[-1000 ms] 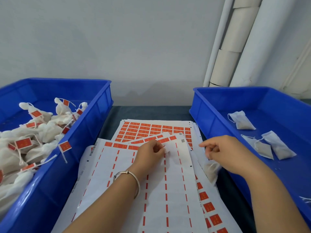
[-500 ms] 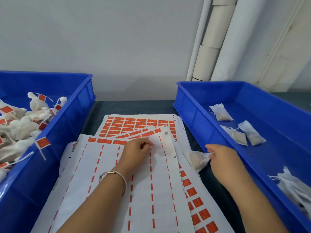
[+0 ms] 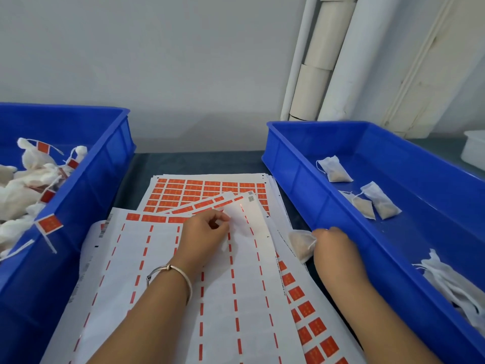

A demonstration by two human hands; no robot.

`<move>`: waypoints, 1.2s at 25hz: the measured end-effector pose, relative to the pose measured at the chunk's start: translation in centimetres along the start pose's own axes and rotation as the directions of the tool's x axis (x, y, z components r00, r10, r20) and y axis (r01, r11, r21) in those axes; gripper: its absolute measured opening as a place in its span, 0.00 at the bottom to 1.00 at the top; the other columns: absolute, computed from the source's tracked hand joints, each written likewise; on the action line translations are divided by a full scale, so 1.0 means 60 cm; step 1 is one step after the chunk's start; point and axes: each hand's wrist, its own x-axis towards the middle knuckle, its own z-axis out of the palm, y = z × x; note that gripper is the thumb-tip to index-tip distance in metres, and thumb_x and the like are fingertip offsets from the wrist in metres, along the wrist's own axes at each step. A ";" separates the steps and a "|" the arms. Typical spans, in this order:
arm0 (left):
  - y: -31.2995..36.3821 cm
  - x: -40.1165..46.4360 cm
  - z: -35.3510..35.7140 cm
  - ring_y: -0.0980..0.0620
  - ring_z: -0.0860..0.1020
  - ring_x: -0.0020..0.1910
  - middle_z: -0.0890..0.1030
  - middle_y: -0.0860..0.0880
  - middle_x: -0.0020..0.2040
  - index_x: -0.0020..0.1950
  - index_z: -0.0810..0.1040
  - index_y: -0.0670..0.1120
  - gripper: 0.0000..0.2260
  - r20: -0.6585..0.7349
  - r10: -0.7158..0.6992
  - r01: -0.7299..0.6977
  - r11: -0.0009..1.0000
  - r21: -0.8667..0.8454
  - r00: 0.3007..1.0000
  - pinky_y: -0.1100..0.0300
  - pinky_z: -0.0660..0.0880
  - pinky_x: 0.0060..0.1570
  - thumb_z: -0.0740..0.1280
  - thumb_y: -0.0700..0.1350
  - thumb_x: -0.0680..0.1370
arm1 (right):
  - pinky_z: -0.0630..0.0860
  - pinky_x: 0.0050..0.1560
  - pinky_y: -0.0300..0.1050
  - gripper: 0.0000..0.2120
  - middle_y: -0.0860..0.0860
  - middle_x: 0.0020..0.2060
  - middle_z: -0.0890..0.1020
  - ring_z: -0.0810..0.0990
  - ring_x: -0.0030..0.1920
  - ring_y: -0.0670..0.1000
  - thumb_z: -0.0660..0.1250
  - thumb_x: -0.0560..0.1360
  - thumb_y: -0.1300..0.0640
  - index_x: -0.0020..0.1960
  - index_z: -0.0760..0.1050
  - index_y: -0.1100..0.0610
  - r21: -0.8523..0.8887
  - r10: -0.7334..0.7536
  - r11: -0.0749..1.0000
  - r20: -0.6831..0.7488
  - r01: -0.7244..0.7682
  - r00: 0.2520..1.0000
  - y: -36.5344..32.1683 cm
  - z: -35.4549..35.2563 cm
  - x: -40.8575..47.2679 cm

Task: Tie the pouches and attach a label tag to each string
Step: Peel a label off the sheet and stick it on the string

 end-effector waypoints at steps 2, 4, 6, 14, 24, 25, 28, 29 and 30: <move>0.002 -0.001 -0.002 0.62 0.75 0.45 0.76 0.64 0.44 0.42 0.80 0.56 0.07 0.014 -0.012 0.013 0.999 -0.041 1.000 0.73 0.71 0.40 0.68 0.43 0.76 | 0.72 0.49 0.41 0.12 0.52 0.49 0.72 0.73 0.48 0.50 0.62 0.78 0.61 0.62 0.69 0.56 -0.028 0.012 1.000 0.036 -0.011 0.999 -0.005 -0.010 0.003; 0.003 -0.001 -0.005 0.62 0.75 0.45 0.76 0.64 0.44 0.41 0.79 0.57 0.08 0.035 -0.012 0.015 0.997 -0.075 0.999 0.73 0.70 0.40 0.67 0.43 0.76 | 0.73 0.50 0.40 0.08 0.50 0.43 0.70 0.72 0.46 0.48 0.60 0.79 0.61 0.58 0.71 0.55 -0.010 -0.003 1.000 0.025 0.003 1.000 -0.004 -0.021 -0.004; 0.006 -0.002 -0.007 0.64 0.74 0.45 0.76 0.65 0.44 0.41 0.78 0.57 0.10 0.068 -0.002 0.008 0.996 -0.084 0.998 0.75 0.68 0.40 0.66 0.43 0.77 | 0.73 0.54 0.41 0.11 0.50 0.46 0.72 0.75 0.50 0.49 0.60 0.80 0.60 0.62 0.70 0.55 -0.022 -0.064 0.998 0.009 0.064 0.998 0.000 -0.033 -0.020; 0.010 0.003 -0.012 0.61 0.71 0.51 0.73 0.62 0.52 0.49 0.77 0.58 0.09 0.205 0.006 -0.008 1.000 0.008 0.979 0.77 0.67 0.41 0.63 0.43 0.79 | 0.72 0.40 0.39 0.13 0.47 0.35 0.78 0.74 0.35 0.45 0.59 0.79 0.52 0.49 0.81 0.55 0.641 -0.059 0.532 -0.623 0.553 0.780 -0.036 -0.111 -0.068; 0.020 0.001 -0.014 0.56 0.78 0.42 0.78 0.55 0.44 0.50 0.72 0.59 0.11 0.063 -0.062 0.067 0.995 -0.075 0.996 0.73 0.73 0.32 0.69 0.43 0.76 | 0.72 0.38 0.43 0.22 0.54 0.27 0.73 0.71 0.29 0.50 0.58 0.80 0.54 0.31 0.79 0.57 0.831 -0.461 -0.503 -0.024 -0.239 0.887 -0.151 0.002 0.028; 0.020 0.002 -0.011 0.57 0.78 0.41 0.78 0.56 0.42 0.51 0.71 0.59 0.13 -0.006 -0.101 0.100 0.994 -0.049 0.995 0.73 0.73 0.31 0.70 0.44 0.75 | 0.71 0.41 0.45 0.20 0.54 0.28 0.73 0.71 0.30 0.50 0.59 0.80 0.54 0.32 0.79 0.57 0.797 -0.461 -0.535 0.001 -0.279 0.888 -0.147 0.017 0.043; 0.021 0.005 -0.015 0.56 0.78 0.38 0.79 0.56 0.41 0.52 0.70 0.58 0.16 -0.158 -0.198 0.197 0.980 -0.024 0.967 0.72 0.72 0.30 0.73 0.44 0.72 | 0.74 0.42 0.44 0.19 0.53 0.29 0.74 0.73 0.30 0.48 0.60 0.79 0.53 0.35 0.81 0.56 0.820 -0.434 -0.509 0.017 -0.261 0.901 -0.142 0.036 0.067; 0.021 0.008 -0.023 0.56 0.78 0.37 0.79 0.56 0.41 0.52 0.71 0.58 0.16 -0.183 -0.217 0.222 0.975 0.003 0.959 0.72 0.71 0.29 0.73 0.44 0.72 | 0.76 0.42 0.44 0.18 0.53 0.30 0.75 0.76 0.30 0.48 0.61 0.79 0.53 0.36 0.83 0.56 0.843 -0.434 -0.477 0.021 -0.250 0.900 -0.143 0.039 0.072; 0.020 0.009 -0.033 0.56 0.78 0.37 0.79 0.56 0.41 0.52 0.72 0.57 0.15 -0.196 -0.228 0.239 0.970 0.033 0.954 0.72 0.70 0.27 0.72 0.43 0.72 | 0.78 0.43 0.45 0.17 0.53 0.32 0.78 0.79 0.32 0.48 0.61 0.79 0.52 0.37 0.84 0.56 0.870 -0.440 -0.432 0.027 -0.238 0.898 -0.143 0.039 0.073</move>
